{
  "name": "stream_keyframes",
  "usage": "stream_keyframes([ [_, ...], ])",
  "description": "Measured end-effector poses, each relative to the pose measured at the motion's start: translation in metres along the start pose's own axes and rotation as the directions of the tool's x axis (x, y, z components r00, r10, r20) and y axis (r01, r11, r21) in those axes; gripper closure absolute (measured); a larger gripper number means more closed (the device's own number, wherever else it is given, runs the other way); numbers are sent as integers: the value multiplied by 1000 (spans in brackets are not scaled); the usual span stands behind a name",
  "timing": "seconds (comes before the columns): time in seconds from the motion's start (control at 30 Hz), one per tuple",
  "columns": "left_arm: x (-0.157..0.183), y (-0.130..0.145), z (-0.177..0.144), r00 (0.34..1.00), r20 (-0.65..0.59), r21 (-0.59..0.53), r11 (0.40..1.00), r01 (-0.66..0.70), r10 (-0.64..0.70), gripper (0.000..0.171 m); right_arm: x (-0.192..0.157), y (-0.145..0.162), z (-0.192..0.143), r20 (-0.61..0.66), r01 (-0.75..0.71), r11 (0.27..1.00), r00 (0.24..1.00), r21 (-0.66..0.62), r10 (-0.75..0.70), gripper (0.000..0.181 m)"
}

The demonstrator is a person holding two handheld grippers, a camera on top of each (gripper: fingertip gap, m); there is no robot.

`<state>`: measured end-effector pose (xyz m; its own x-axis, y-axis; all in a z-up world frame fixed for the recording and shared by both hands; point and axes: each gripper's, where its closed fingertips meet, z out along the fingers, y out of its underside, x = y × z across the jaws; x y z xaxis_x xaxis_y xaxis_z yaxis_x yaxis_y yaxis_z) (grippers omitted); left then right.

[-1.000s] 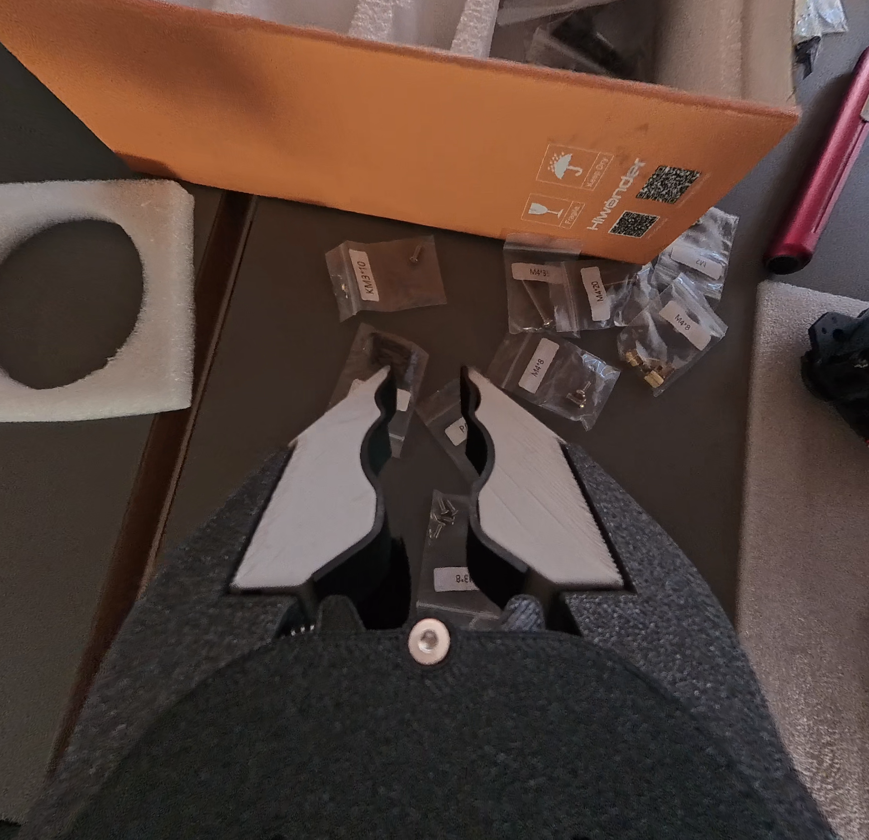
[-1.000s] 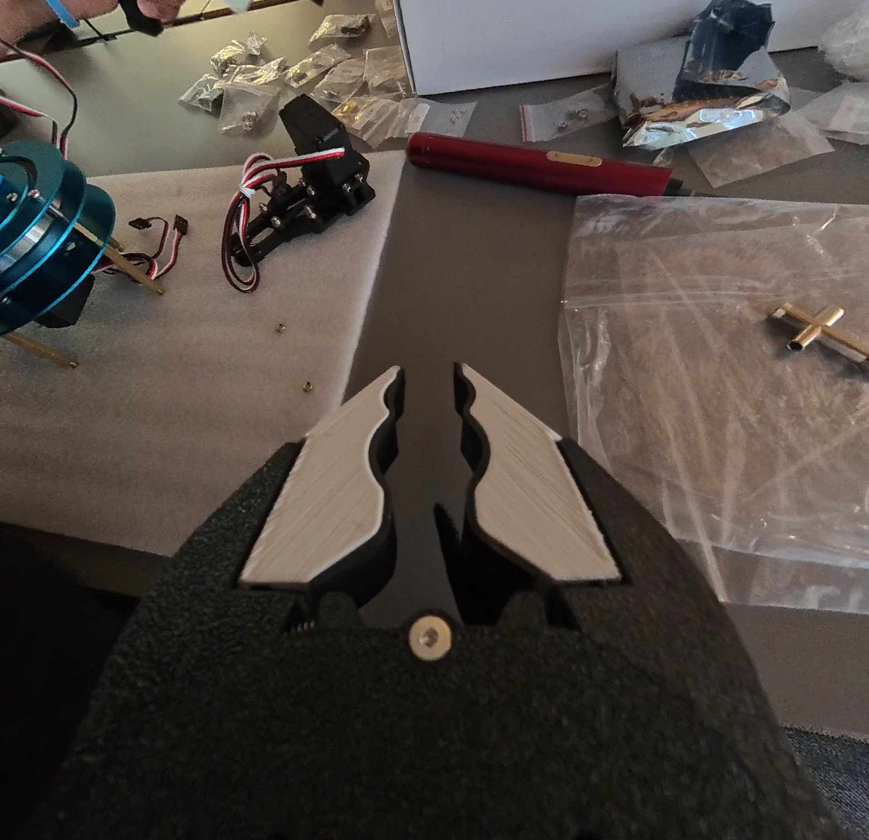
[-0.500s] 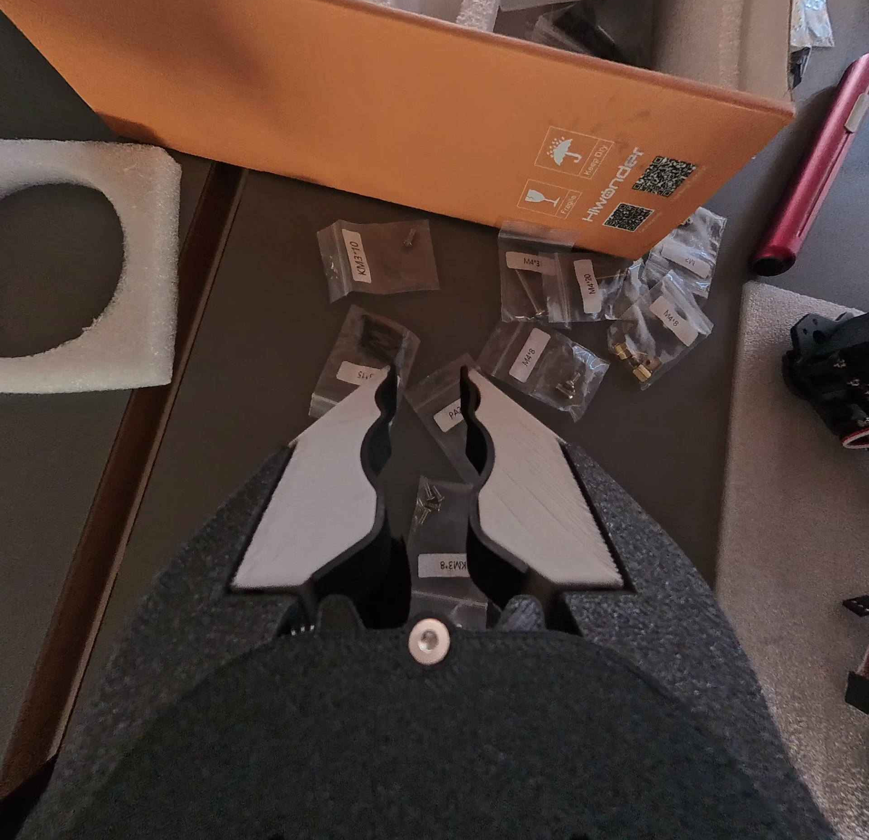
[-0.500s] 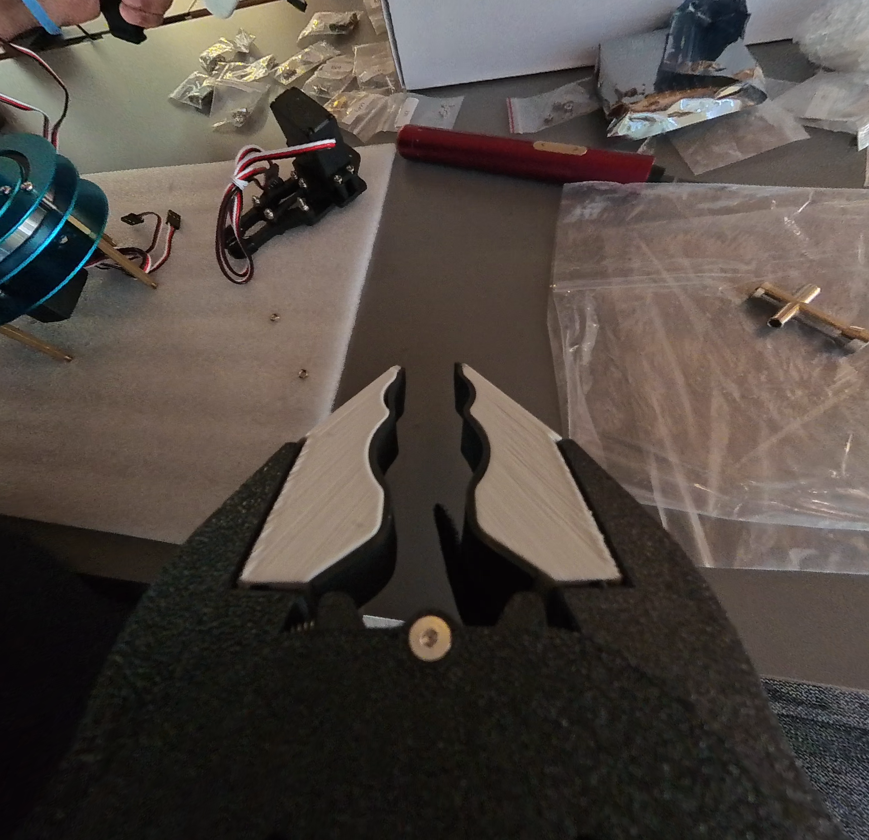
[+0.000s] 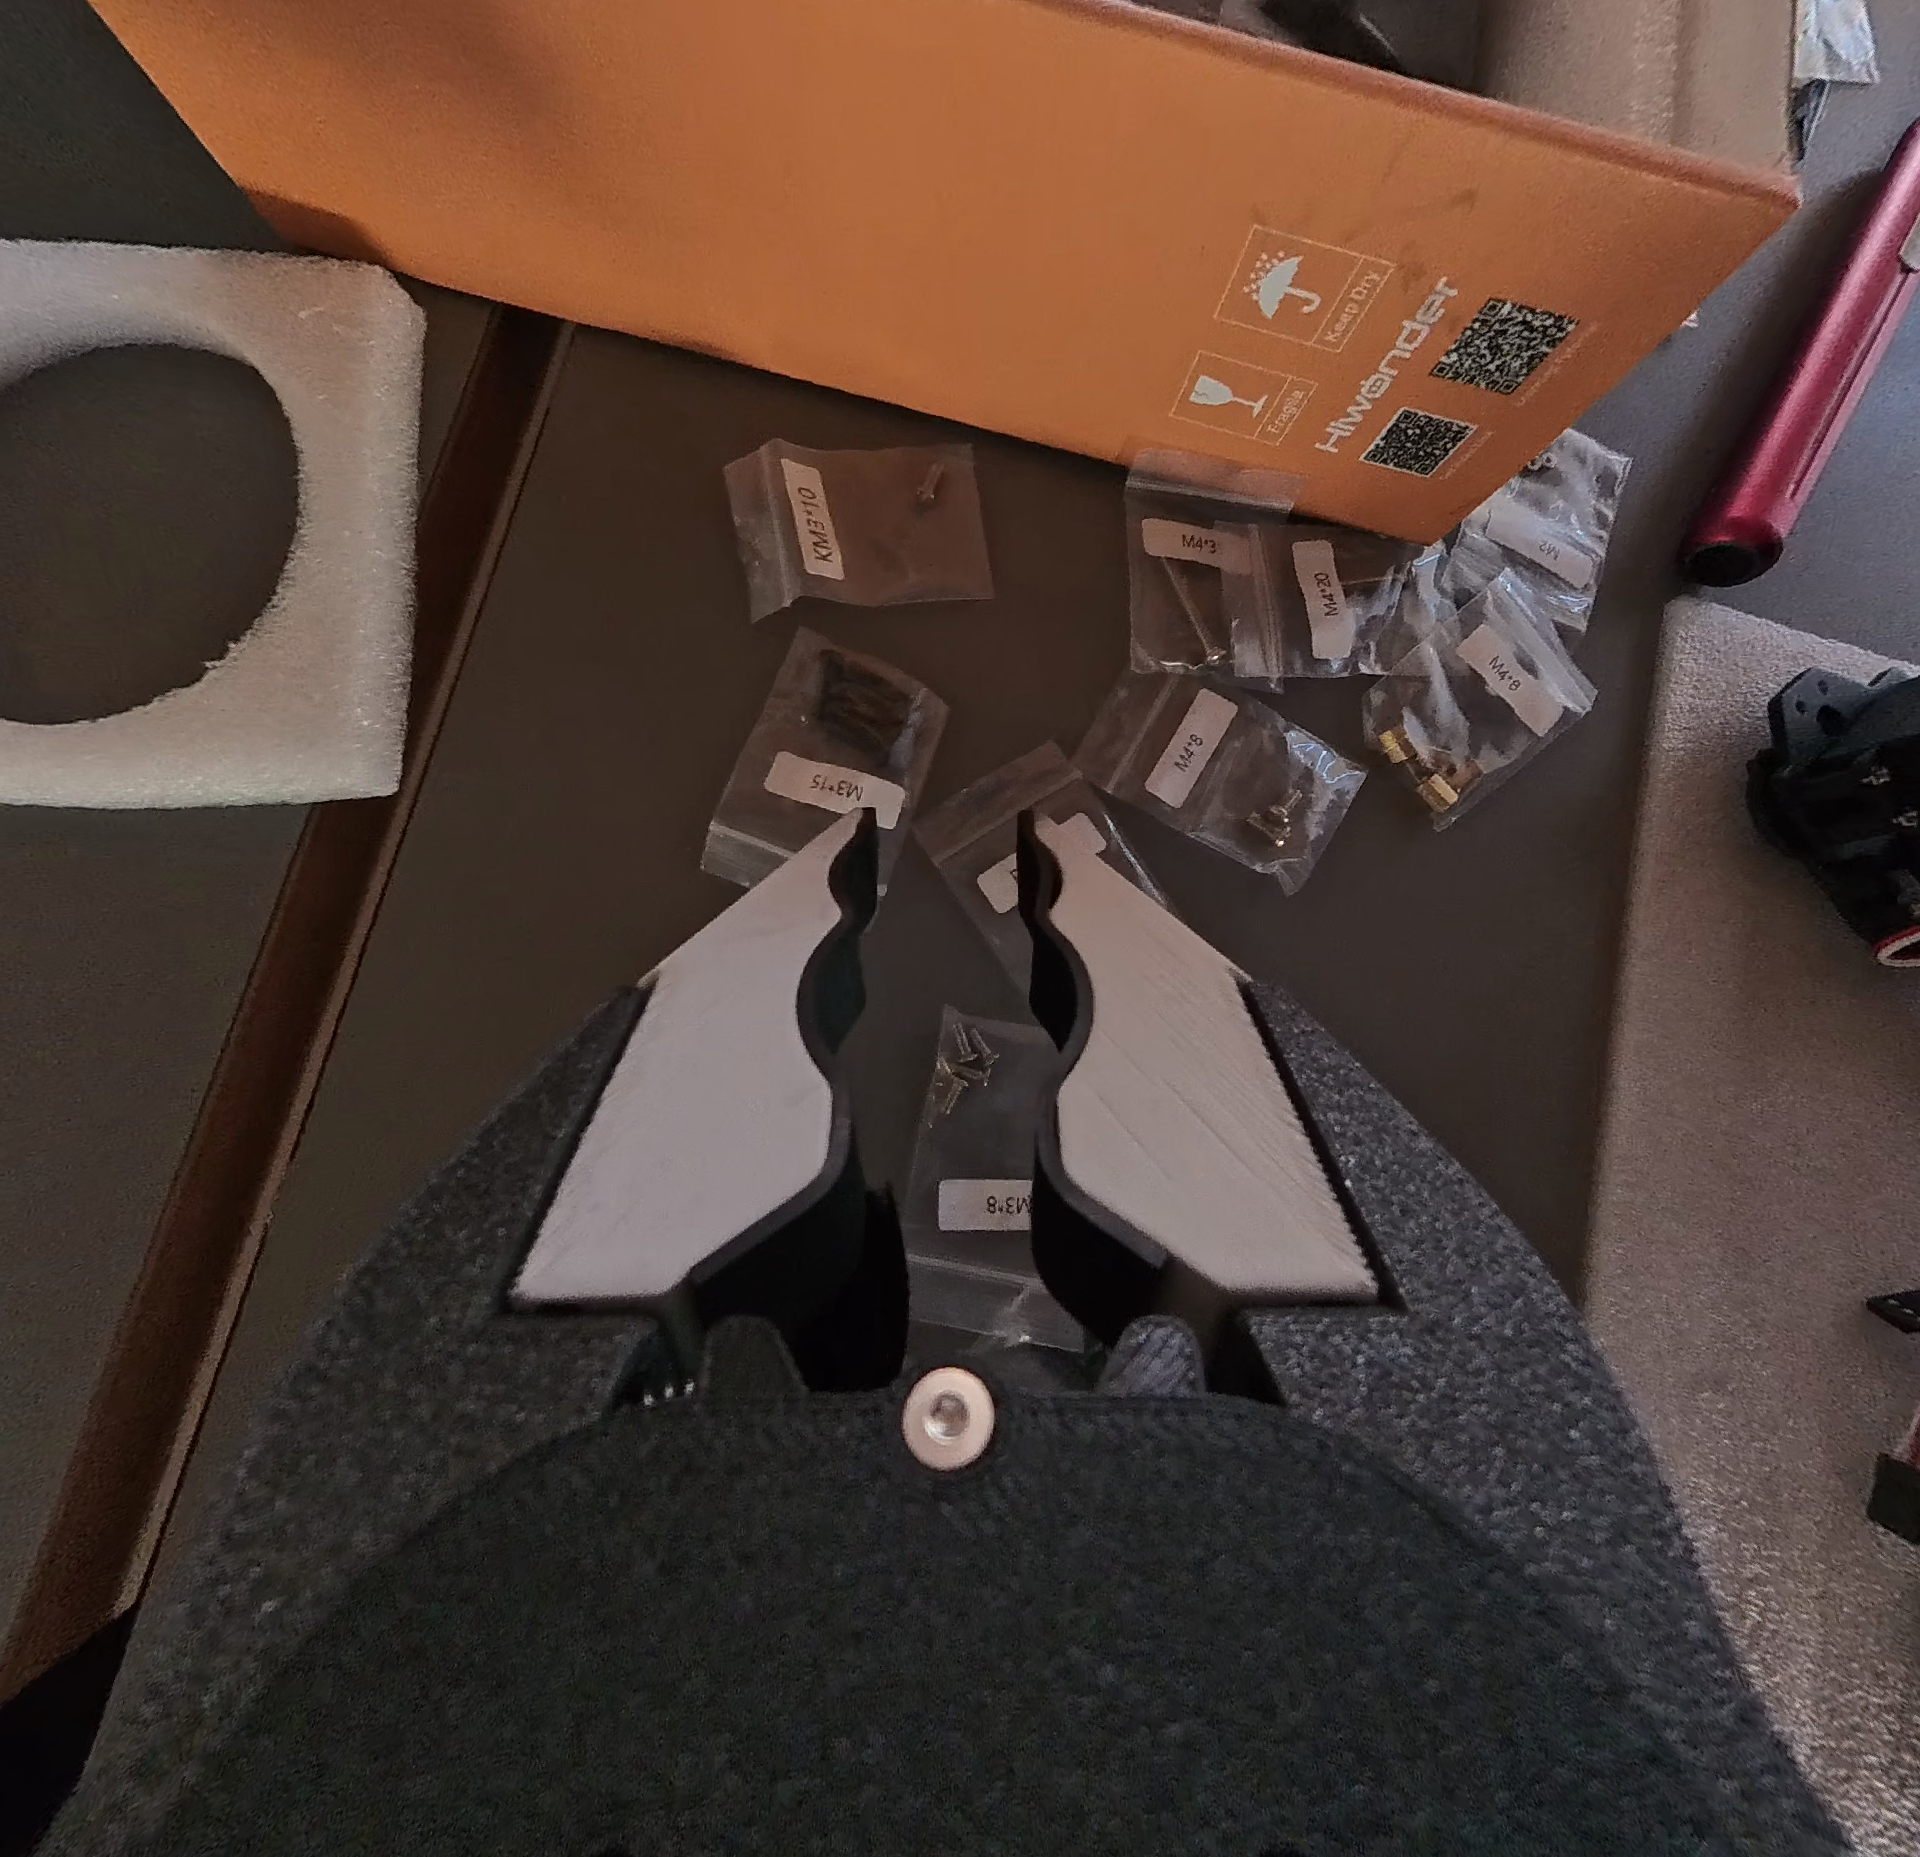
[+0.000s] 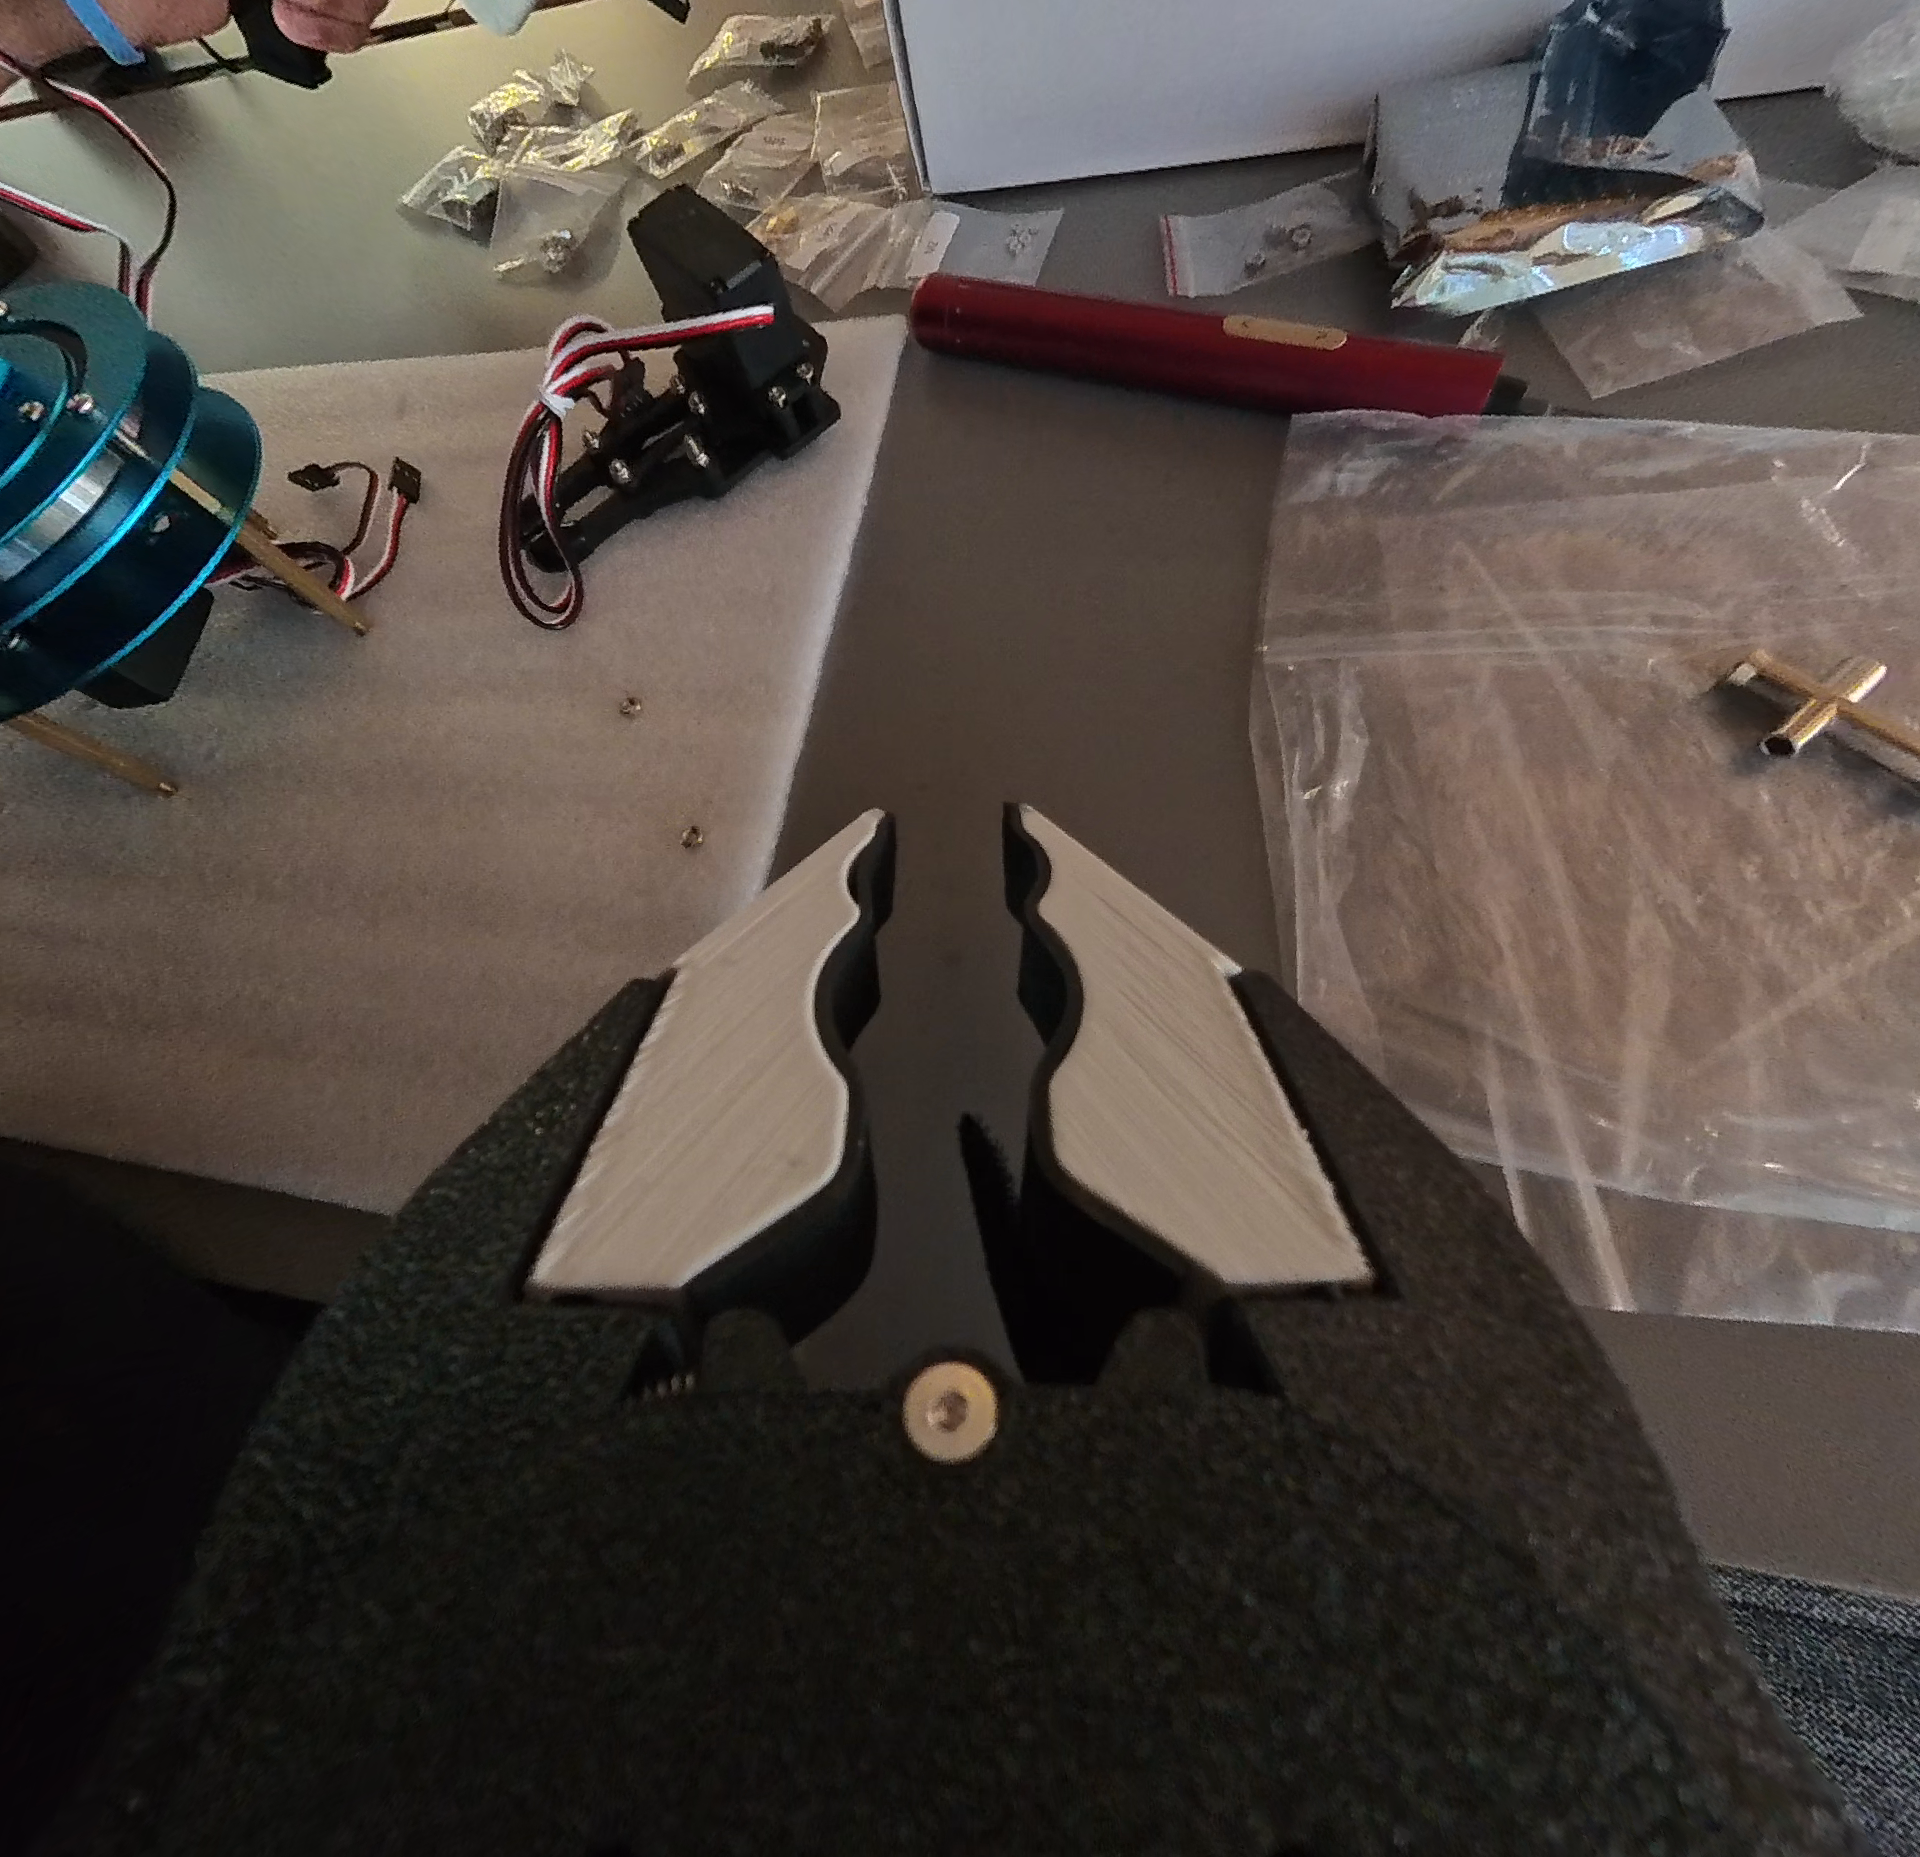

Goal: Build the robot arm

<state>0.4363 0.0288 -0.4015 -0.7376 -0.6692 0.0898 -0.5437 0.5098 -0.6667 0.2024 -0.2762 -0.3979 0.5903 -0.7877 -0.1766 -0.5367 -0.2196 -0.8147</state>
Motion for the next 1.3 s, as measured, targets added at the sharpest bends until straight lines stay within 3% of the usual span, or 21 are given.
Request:
stream_keyframes([
  [0.37,-12,-10,14,999,40,-37,999,-18,20,145,1,2,2,3,-6,1000,1000,-5,6,161],
  [0.7,-29,-40,53,997,75,-55,998,13,-9,145,2,1,6,10,2,1000,1000,-17,-2,161],
  [0.77,-28,-41,60,998,65,-64,998,16,-12,152,4,1,5,4,0,1000,1000,-17,0,161],
  [0.83,-28,-39,65,998,68,-86,996,-3,9,171,5,2,4,1,-6,1000,1000,-17,6,161],
  [0.87,-27,-38,66,997,68,-91,996,-20,26,171,6,2,4,-2,-8,1000,1000,-19,8,161],
  [1.13,-14,-50,38,993,64,-30,994,-101,102,171,6,2,7,7,-7,1000,1000,-22,7,161],
  [1.3,-7,-50,12,997,23,23,997,-71,70,171,0,-1,13,32,7,1000,999,-20,-6,161],
])
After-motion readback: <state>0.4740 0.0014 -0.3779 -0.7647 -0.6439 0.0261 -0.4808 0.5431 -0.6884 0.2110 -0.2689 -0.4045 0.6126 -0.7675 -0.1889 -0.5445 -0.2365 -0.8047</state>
